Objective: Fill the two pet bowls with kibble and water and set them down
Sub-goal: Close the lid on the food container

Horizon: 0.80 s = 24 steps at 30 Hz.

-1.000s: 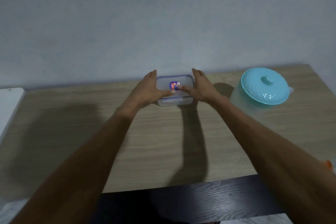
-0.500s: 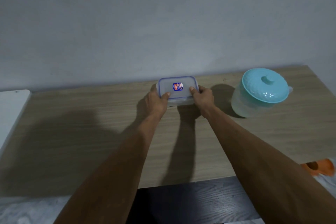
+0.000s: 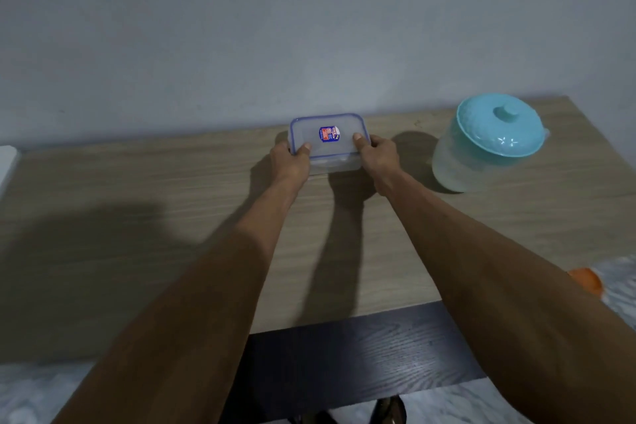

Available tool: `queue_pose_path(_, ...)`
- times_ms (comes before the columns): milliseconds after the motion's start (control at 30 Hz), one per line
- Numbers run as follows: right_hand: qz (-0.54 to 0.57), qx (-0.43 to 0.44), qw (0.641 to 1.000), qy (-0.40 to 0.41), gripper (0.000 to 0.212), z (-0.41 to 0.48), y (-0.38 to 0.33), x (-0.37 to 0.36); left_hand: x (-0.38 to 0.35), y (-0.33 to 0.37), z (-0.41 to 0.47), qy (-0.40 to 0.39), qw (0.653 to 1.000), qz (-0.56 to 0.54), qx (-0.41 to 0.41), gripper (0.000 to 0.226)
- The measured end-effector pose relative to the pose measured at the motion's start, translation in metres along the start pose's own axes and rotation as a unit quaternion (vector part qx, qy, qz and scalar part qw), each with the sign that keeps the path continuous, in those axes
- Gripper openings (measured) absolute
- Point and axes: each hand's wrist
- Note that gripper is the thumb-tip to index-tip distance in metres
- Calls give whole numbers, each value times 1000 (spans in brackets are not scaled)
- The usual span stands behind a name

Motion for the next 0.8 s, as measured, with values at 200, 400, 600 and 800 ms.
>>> queue_pose_path(200, 23, -20, 999, -26, 34, -29, -5, 7, 14, -14, -8, 3, 999, -44, 6, 28)
queue_pose_path(400, 48, -30, 997, -55, 27, -78, -6, 32, 49, 0, -70, 27, 999, -43, -4, 16)
queue_pose_path(600, 80, -24, 992, -91, 16, -142, -6, 83, 85, 4, -153, 64, 997, -31, -13, 14)
queue_pose_path(800, 101, -5, 987, -126, 28, -217, 8, 131, 125, -4, -244, 86, 996, -29, -23, 26)
Point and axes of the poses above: each hand's wrist, its own z-axis towards the middle knuckle, its own x-axis out of the back of the hand, y = z × x, and after that the axes turned 8 degrees about y, right-handed
